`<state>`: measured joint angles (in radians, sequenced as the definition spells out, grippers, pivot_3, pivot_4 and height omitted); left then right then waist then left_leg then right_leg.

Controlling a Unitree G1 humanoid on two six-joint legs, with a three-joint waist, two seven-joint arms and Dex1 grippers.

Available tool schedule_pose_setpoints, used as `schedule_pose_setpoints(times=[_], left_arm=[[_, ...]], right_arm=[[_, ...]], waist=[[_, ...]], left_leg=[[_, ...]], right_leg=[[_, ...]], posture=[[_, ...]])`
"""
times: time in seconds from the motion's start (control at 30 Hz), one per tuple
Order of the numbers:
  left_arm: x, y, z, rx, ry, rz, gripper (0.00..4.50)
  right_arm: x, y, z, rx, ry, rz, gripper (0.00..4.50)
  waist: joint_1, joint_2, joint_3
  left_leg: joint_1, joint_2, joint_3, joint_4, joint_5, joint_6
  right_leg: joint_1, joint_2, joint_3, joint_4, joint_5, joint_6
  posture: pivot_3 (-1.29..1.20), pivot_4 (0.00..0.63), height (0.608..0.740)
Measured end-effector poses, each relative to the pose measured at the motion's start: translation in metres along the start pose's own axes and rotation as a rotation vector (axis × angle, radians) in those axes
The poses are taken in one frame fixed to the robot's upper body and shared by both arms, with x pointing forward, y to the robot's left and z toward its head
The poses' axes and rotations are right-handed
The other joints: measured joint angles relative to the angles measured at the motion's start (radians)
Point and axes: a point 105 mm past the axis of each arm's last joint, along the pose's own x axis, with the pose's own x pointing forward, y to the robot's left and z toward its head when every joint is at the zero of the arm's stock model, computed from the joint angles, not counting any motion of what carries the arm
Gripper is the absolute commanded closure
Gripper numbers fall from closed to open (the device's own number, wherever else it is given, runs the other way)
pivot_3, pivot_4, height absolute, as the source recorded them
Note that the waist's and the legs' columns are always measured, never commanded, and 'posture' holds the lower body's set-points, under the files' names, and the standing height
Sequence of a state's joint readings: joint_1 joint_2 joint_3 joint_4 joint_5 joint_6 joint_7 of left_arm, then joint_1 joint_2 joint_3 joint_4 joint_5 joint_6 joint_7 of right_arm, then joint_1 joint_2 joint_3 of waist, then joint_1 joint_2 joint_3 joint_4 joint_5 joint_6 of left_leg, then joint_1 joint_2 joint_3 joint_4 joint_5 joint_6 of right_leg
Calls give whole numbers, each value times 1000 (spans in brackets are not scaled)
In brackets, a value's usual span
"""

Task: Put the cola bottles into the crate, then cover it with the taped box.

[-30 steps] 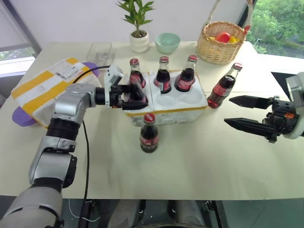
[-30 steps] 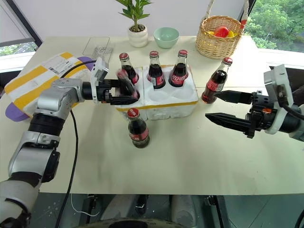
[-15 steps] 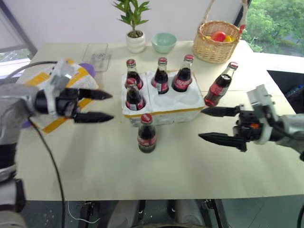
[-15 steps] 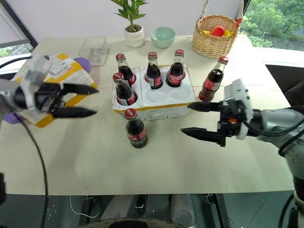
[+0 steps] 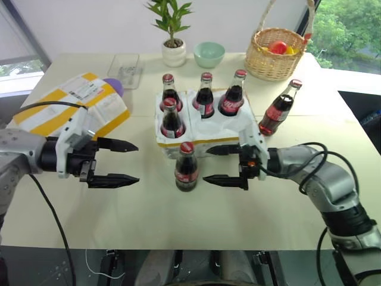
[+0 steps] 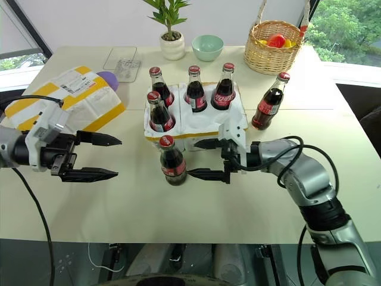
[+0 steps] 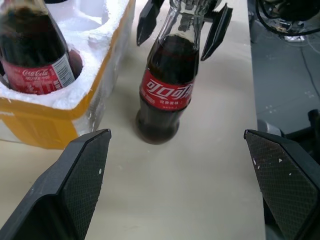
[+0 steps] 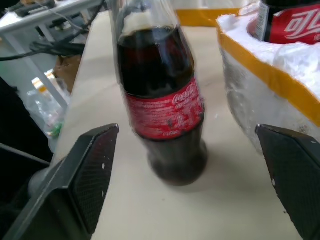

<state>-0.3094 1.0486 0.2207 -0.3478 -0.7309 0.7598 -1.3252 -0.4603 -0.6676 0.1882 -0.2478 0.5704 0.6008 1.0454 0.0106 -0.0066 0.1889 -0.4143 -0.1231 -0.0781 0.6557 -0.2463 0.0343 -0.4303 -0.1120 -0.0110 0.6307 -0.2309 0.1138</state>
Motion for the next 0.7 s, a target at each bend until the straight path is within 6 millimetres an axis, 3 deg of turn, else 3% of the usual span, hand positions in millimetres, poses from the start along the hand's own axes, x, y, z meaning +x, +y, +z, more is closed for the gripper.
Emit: schedule_pose_setpoints(times=[0.4,0.7], left_arm=[[2,3,4,20,-10,15,38],[3,5,7,45,-16,8,38]], right_arm=[[21,7,4,-13,-32,103,0],[49,12,3,3,-46,174,0]], waist=[[-2,0,0],[-2,0,0]], left_leg=[[1,0,0,-4,1,-1],[1,0,0,-4,2,-4]], right_leg=[[-1,0,0,0,0,0],[-2,1,0,0,0,0]], posture=[[0,150,732],[0,150,732]])
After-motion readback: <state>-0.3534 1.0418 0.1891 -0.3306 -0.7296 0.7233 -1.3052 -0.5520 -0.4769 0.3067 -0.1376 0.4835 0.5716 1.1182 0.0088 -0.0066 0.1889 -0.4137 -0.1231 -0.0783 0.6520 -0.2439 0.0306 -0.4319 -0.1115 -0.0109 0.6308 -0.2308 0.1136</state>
